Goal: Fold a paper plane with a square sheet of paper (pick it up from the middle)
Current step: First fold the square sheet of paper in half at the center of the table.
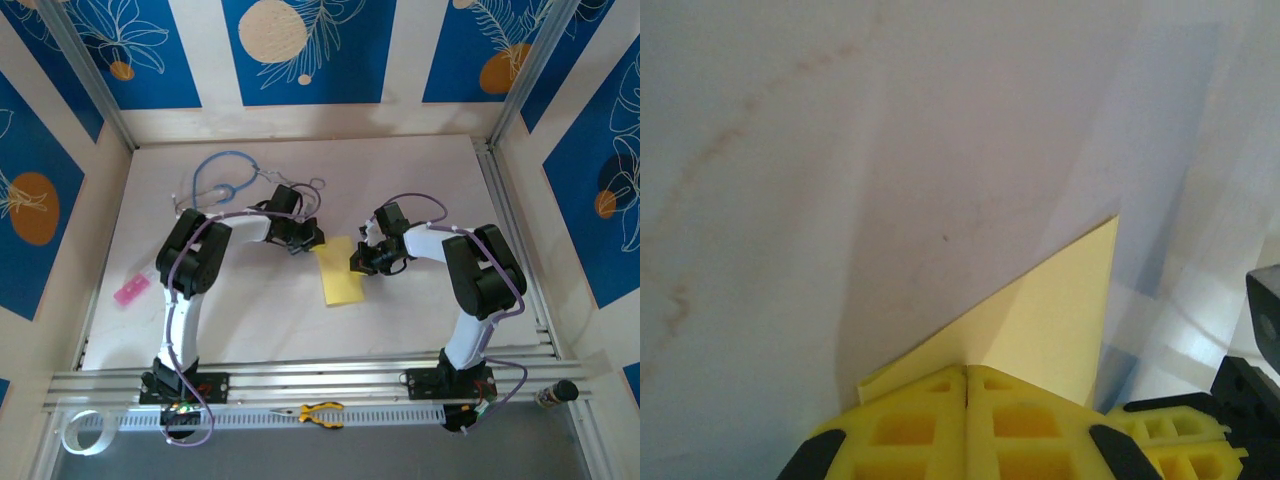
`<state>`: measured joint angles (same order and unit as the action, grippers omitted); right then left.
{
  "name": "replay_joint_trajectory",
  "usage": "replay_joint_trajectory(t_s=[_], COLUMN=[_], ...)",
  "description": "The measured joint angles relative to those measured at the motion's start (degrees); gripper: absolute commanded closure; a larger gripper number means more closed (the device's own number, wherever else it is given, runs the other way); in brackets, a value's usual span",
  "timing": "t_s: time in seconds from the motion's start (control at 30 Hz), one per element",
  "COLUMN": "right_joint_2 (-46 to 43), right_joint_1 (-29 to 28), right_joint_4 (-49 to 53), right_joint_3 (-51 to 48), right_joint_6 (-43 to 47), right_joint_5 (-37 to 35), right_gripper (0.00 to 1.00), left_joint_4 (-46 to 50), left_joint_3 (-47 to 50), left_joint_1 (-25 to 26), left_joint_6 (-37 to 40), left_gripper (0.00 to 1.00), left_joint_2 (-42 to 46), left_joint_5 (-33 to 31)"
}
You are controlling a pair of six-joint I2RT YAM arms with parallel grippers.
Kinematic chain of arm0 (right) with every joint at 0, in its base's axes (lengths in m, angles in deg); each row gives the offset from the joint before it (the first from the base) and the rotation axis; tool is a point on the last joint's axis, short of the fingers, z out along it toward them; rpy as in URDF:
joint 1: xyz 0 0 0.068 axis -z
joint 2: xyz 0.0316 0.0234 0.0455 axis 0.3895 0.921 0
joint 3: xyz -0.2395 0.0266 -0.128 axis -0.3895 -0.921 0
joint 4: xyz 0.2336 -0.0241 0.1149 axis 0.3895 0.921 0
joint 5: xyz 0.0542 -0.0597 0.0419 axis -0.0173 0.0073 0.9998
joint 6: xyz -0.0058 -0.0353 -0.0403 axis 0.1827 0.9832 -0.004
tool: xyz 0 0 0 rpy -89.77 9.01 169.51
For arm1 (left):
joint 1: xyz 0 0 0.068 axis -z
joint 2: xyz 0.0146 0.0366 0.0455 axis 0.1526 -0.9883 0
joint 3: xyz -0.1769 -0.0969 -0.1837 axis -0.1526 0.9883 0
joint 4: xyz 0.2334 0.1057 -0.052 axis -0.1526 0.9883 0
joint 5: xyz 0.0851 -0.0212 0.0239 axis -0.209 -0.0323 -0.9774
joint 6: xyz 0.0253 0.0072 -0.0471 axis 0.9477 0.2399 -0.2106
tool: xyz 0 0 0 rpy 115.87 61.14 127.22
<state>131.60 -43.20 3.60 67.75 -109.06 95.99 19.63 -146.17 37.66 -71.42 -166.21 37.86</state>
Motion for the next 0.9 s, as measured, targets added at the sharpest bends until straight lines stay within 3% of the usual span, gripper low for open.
replay_joint_trajectory(t_s=[0.9], right_joint_2=[0.0], right_joint_1=[0.0], right_joint_4=[-0.1], right_joint_3=[0.0], right_joint_6=[0.2], right_joint_5=[-0.2], right_gripper=[1.0], left_joint_4=[5.0], left_joint_3=[-4.6], left_joint_1=[-1.9], left_joint_6=[0.3], left_gripper=[0.96], left_joint_2=[-0.6], left_joint_5=[-7.2])
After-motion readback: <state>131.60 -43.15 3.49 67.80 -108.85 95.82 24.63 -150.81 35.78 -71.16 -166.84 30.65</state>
